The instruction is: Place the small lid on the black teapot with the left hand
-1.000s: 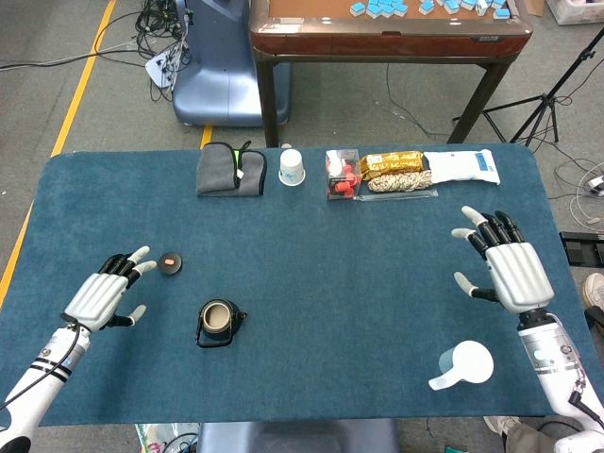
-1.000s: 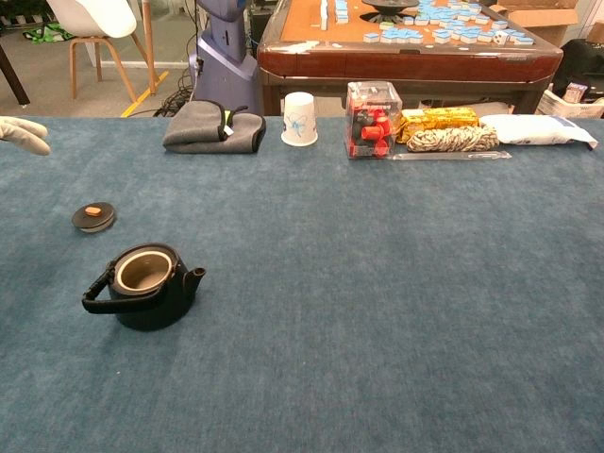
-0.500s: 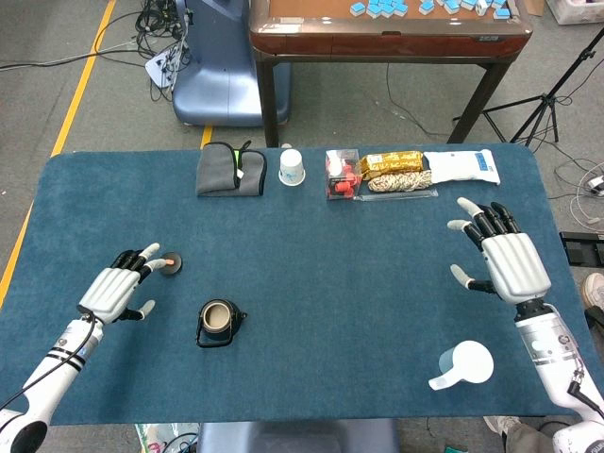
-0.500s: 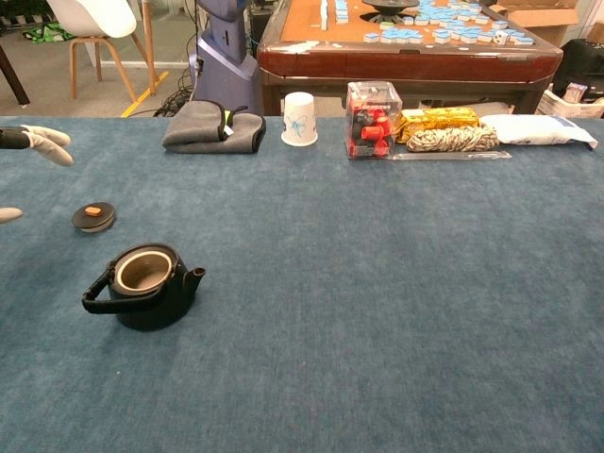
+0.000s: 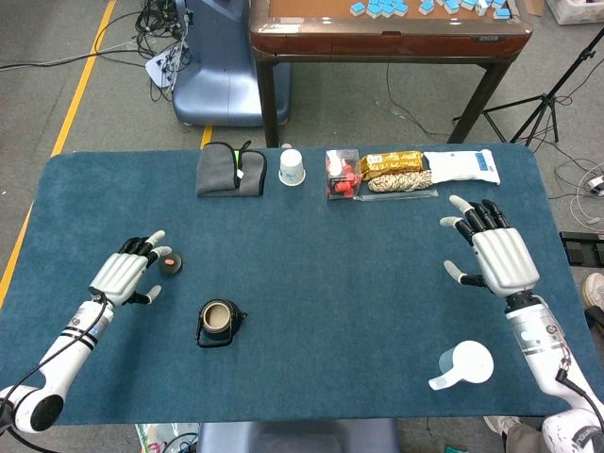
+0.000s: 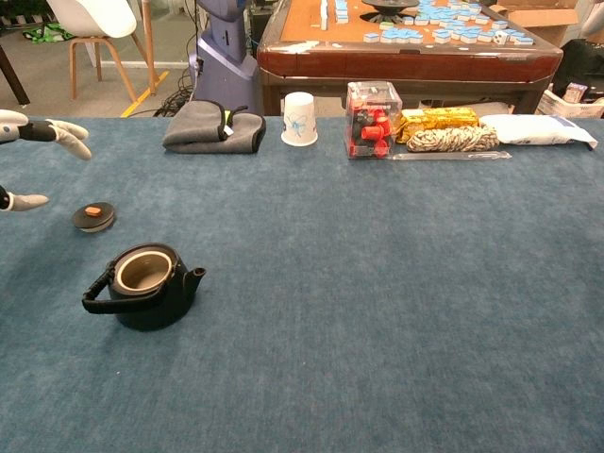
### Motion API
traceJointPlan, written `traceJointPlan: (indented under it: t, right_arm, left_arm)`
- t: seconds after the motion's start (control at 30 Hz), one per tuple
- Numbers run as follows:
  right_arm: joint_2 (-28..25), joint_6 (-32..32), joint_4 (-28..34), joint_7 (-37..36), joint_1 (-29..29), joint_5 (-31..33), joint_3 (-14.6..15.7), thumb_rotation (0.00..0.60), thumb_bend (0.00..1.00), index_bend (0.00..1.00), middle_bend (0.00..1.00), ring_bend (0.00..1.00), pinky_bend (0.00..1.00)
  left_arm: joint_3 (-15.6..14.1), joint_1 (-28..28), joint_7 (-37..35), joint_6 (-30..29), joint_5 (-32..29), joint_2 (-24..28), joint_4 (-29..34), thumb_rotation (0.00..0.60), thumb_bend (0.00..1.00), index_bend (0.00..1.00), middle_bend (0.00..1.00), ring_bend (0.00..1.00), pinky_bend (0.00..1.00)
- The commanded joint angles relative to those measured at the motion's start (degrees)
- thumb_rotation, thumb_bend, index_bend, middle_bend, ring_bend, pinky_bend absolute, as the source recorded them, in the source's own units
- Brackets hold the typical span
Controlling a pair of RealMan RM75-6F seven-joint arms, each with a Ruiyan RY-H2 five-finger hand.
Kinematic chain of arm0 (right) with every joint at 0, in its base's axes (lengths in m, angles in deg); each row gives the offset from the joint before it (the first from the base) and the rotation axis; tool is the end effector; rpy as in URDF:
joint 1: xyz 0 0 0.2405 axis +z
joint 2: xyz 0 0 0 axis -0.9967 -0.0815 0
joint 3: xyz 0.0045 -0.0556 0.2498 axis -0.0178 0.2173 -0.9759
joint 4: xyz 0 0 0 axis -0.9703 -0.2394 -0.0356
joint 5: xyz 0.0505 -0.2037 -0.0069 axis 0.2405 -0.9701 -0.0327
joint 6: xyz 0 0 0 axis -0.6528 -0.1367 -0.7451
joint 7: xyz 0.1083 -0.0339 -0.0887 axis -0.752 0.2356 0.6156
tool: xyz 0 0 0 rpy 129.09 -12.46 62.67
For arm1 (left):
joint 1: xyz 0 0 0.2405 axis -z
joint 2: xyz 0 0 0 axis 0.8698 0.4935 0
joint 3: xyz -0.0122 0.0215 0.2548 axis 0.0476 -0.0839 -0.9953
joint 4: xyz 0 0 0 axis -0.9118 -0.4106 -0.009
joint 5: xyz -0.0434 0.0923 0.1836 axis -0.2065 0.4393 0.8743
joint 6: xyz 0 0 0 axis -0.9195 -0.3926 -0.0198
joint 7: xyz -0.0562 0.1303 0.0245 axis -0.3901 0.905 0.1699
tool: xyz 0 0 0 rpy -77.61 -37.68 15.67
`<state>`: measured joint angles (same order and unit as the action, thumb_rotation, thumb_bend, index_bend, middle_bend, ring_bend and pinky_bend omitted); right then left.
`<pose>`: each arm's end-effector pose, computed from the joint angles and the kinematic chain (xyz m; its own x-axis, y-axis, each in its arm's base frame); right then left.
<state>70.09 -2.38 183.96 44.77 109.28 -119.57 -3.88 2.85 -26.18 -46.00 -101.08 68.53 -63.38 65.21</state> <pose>-0.2123 -0.2969 0.1670 0.4208 -0.0348 0.9065 -0.8935 -0.1884 0.4076 -0.2391 0.3365 0.0851 0.4509 0.3230 0.8321 0.8913 -0.2123 -0.4005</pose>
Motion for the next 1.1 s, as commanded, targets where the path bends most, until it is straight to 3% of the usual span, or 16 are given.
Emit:
traceJointPlan:
  t: [0.03,0.6,0.9,1.1]
  right_arm:
    - [0.2,0.2,-0.3,0.2,0.3,0.4,0.0,0.600,0.29,0.27,0.10,0.10,0.04]
    - [1.0,0.4,0.4,3.3,1.7,3.0,0.3,0.600,0.29,0.27,0.10,0.10,0.04]
    - [2.5,1.1,-0.4,4.8,3.1,4.6,0.3,0.600,0.29,0.27,0.10,0.10,0.04]
    - [3.3,1.6,-0.8,5.8,3.9,5.1,0.4,0.600,0.29,0.27,0.10,0.10,0.04]
  left_arm:
    - [-0.1,1.0,-0.2,1.5,-0.5,-1.0,-1.6,0.600,0.35,0.18,0.00,0.00,0.00]
    - [-1.1,3.6,-4.1,1.0,5.6,-7.1,-11.7,0.600,0.35,0.18,0.00,0.00,0.00]
    - [-1.2,4.2,-6.3,0.6,7.0,-7.8,-14.5,0.600,0.35,0.24,0.00,0.00,0.00]
    - [-1.8,4.8,-8.4,2.2,7.5,-9.3,-17.6,0.600,0.35,0.23,0.00,0.00,0.00]
